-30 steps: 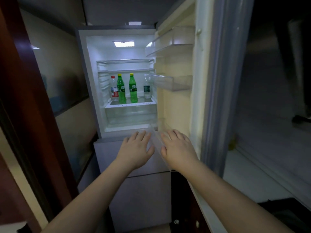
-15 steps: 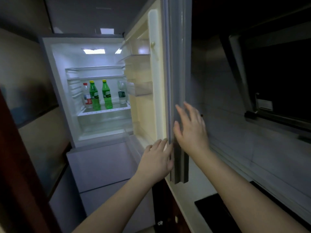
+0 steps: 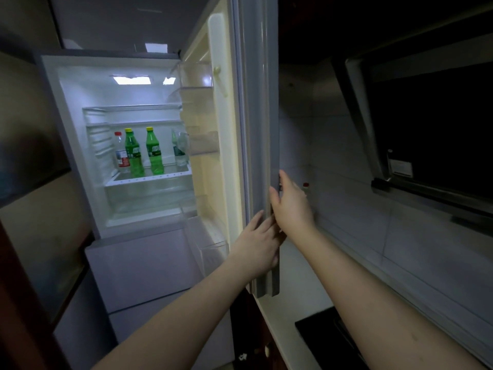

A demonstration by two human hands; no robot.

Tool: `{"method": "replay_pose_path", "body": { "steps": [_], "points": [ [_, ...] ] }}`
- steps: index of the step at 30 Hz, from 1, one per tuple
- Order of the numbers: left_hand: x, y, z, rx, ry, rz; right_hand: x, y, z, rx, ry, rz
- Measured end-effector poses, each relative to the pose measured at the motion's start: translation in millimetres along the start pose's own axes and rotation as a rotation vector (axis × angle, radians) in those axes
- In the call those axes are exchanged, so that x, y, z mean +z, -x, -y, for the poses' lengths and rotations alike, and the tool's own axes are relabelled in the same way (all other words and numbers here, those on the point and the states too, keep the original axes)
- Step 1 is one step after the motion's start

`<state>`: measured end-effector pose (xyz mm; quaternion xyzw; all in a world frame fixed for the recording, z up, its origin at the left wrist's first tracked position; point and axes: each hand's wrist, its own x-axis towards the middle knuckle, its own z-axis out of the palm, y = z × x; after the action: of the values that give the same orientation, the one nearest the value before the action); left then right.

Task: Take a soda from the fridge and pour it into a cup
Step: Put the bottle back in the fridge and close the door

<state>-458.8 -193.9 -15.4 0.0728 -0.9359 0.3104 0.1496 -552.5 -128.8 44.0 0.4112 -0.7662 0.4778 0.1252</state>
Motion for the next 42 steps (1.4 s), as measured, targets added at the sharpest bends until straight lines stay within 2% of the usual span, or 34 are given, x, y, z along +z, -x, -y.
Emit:
{"method": "replay_pose_path", "body": {
  "steps": [4,12,20,24,29,33,38,42],
  "points": [
    [21.1,13.0,9.6,-0.008,-0.109,-0.004,5.5,-4.0,0.8,-0.032,-0.074,-0.032],
    [29.1,57.2,26.0,-0.065,-0.044,-0.136,26.1,-13.3,21.3,-0.179,-0.102,0.084],
    [37.4,128.8,50.0,-0.225,-0.047,-0.132,81.8,7.0,69.3,-0.253,-0.357,0.193],
    [41.7,161.8,70.1,-0.327,0.051,-0.160,117.6,12.6,92.1,-0.304,-0.419,0.225],
    [56.5,190.5,102.0,-0.522,0.046,-0.256,162.9,16.0,109.6,-0.410,-0.352,0.313],
    [78.0,208.6,132.8,-0.674,0.252,-0.349,204.5,14.8,119.5,-0.424,-0.280,0.405],
    [110.9,226.4,179.6,-0.790,0.378,-0.353,263.2,6.1,137.5,-0.412,-0.281,0.469],
    [134.4,238.6,215.6,-0.835,0.324,-0.282,305.1,2.1,155.0,-0.415,-0.243,0.496]
  ]
}}
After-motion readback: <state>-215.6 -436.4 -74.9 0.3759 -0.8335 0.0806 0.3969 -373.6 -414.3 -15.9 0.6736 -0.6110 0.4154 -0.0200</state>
